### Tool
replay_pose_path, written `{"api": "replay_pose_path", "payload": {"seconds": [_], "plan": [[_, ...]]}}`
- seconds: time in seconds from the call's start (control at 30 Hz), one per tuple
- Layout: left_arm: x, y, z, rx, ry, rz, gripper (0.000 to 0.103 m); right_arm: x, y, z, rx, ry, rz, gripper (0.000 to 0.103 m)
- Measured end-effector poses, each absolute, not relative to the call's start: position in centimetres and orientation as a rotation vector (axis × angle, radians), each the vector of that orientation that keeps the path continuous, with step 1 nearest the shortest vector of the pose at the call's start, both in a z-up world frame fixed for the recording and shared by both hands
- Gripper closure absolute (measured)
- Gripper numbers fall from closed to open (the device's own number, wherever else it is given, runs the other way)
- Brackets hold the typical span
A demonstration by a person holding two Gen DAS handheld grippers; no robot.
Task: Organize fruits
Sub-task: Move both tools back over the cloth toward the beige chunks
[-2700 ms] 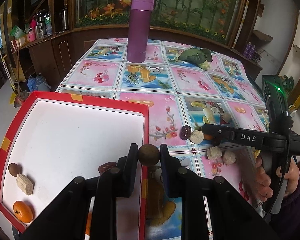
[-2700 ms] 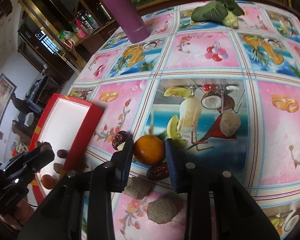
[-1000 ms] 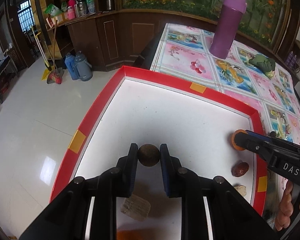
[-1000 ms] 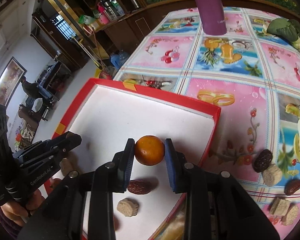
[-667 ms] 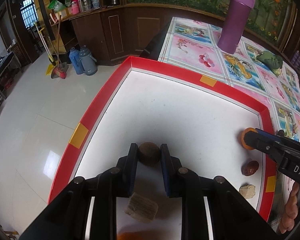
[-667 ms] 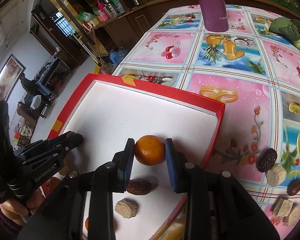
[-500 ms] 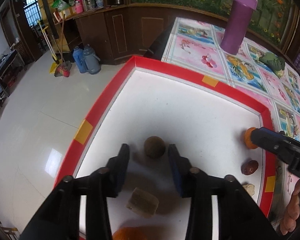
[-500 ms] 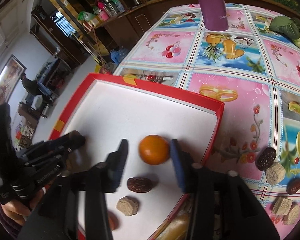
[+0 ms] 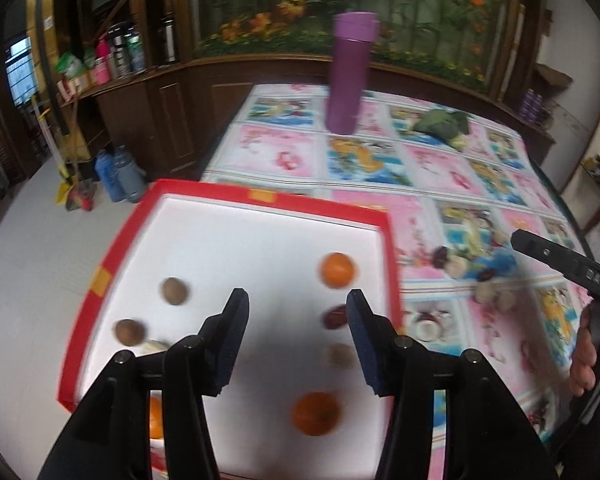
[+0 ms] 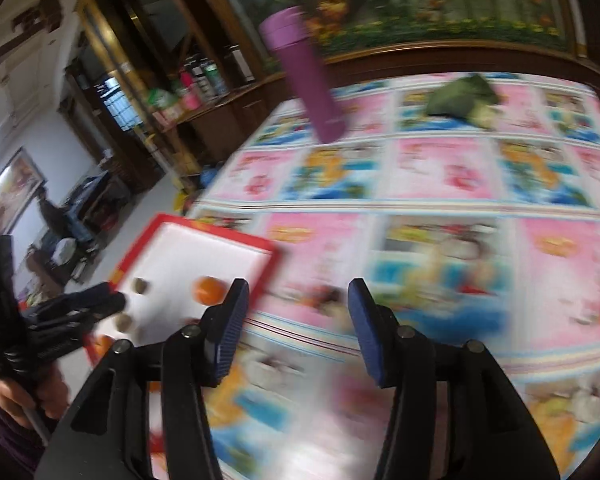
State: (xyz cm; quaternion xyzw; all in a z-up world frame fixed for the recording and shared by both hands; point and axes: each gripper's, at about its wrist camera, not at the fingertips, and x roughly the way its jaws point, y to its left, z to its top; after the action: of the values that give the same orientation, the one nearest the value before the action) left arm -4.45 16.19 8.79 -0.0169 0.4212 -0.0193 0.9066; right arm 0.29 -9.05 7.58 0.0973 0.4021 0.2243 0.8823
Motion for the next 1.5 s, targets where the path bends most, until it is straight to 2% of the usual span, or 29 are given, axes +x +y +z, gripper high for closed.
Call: {"api": "replay_pose_path", "payload": {"seconds": [0.3,0.8,1.27,1.33,1.37,1.43,1.5], "plan": [[-5.2,8.9,7.6,0.010,0.910,-0.164,0.053,0.5,-18.8,4.7,0.385,0.829,0.286,0.049],[-2.7,1.9,3.9,0.090,0.968,-0.248,0.053,1.2,-21.5,3.7,0.473,0.868,0.228,0.049],[-0.2,-0.7,2.1,0.089,0.991,-0.335,0.054,1.5,-21.6,3.6,0.489,0.879,0.243,0.049],[-0.1,-0.7,2.1,0.090,0.986,-0.347,0.064,1.9,-21.5,3.4,0.497,0.896,0.255,0.049],[0.0,-0.6,2.1,0.091,0.982,-0.355,0.066,2.1,-21.4,3.3,0.493,0.899,0.255,0.049],[0.0,-0.5,2.1,0.087,0.972,-0.372,0.078,2.7,-20.9,3.4,0.453,0.896,0.246,0.049],[0.2,-0.2,2.1,0.073,0.969,-0.384,0.078,3.2,-20.2,3.5,0.408,0.890,0.242,0.049]]}}
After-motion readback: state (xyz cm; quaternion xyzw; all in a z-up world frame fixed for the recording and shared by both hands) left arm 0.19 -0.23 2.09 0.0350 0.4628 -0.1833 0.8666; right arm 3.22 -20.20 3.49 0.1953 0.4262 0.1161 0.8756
